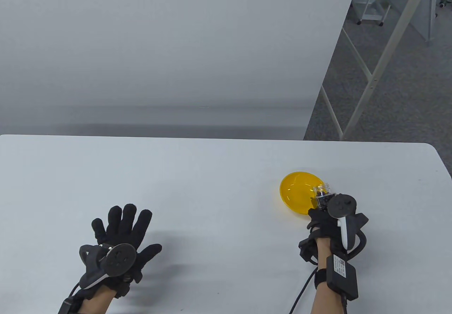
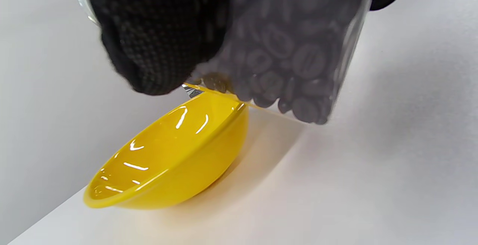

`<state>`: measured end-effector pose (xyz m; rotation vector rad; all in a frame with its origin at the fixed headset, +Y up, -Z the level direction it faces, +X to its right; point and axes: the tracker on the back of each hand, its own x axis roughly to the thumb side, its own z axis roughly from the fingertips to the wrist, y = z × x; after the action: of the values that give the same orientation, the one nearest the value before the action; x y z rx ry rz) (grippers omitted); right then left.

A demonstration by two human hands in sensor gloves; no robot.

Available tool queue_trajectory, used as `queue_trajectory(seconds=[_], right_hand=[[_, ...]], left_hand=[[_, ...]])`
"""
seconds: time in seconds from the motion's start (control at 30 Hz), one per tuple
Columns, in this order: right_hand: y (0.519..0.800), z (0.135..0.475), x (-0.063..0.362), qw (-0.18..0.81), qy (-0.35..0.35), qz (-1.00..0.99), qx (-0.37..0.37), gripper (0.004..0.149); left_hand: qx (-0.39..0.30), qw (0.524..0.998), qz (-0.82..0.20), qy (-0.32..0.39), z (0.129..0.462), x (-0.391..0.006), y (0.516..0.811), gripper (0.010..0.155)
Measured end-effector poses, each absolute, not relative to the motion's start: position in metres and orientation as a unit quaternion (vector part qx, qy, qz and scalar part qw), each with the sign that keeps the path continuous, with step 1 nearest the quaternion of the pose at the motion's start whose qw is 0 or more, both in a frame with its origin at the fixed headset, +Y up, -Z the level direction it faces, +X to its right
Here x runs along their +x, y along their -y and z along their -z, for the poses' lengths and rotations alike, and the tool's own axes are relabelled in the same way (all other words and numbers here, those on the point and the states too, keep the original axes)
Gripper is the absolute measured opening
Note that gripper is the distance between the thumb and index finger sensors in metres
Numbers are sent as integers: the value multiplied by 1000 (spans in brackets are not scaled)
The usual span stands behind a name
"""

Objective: Pour coffee beans from coffee jar into bowl

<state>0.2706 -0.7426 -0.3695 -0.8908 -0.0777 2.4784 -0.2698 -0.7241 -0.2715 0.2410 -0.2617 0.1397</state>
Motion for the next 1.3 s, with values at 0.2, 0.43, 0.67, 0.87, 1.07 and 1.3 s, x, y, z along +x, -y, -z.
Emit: queue_trajectory(seconds=[0.2, 0.43, 0.67, 0.87, 1.07, 1.3], right_hand=[[745, 370, 271, 233, 26, -911, -339, 92], [743, 369, 270, 200, 26, -918, -340, 93], [742, 369, 270, 182, 24, -921, -344, 93], [741, 369, 270, 171, 25, -921, -349, 92], [741, 370, 270, 164, 27, -921, -352, 92], [740, 369, 269, 151, 28, -921, -358, 91]], left_hand=[[119, 982, -68, 131, 271, -269, 724, 91], [117, 982, -67, 134, 272, -268, 725, 91], [115, 982, -65, 133, 271, -267, 725, 91], [117, 982, -63, 134, 271, -267, 725, 91], [116, 982, -62, 134, 271, -267, 726, 91], [117, 982, -62, 135, 271, -267, 726, 91]])
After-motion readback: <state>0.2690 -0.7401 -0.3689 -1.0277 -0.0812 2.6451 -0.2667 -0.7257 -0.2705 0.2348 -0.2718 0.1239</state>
